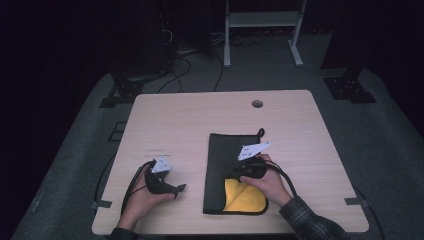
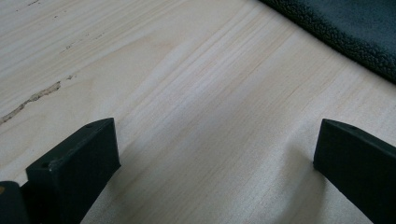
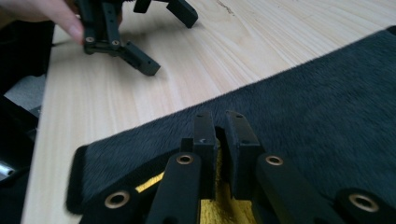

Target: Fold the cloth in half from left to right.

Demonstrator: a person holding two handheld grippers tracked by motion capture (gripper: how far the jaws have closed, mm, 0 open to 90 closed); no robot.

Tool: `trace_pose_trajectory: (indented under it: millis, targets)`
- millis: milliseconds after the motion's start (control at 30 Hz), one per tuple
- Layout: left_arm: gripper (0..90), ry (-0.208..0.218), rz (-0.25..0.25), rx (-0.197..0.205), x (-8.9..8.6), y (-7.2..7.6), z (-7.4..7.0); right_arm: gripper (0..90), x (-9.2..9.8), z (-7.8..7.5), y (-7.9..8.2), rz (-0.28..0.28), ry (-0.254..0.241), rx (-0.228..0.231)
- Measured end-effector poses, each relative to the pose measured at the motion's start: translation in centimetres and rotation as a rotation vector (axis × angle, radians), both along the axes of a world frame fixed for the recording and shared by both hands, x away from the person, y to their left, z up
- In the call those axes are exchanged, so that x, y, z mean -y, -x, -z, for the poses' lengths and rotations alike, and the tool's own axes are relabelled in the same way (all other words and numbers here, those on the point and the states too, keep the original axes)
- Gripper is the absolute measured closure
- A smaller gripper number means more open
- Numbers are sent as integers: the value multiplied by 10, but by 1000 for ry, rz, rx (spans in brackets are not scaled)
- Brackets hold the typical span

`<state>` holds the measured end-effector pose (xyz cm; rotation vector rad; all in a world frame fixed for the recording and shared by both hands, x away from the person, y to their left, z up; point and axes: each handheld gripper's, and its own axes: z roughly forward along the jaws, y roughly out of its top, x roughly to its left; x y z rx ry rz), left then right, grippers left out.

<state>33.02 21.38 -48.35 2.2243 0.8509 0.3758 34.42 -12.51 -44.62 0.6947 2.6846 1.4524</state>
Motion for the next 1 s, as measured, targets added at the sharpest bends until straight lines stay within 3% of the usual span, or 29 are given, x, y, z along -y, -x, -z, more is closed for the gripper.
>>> trace_pose_trajectory:
  millis: [367, 533, 700, 833, 1000]
  targets:
    - [0, 0, 0, 0, 0, 0, 0, 829, 46, -15, 29, -1, -30, -4]
    - [0, 0, 0, 0, 0, 0, 0, 830, 62, -12, 46, -11, -18, -9]
    - [0, 2, -3, 2, 0, 0, 0, 828, 70, 2, 60, -21, 27, -42]
    - [0, 3, -3, 2, 0, 0, 0, 818, 75, 13, 70, -20, 90, -49]
    - [0, 2, -3, 2, 0, 0, 0, 762, 87, 19, 77, -10, 127, -47]
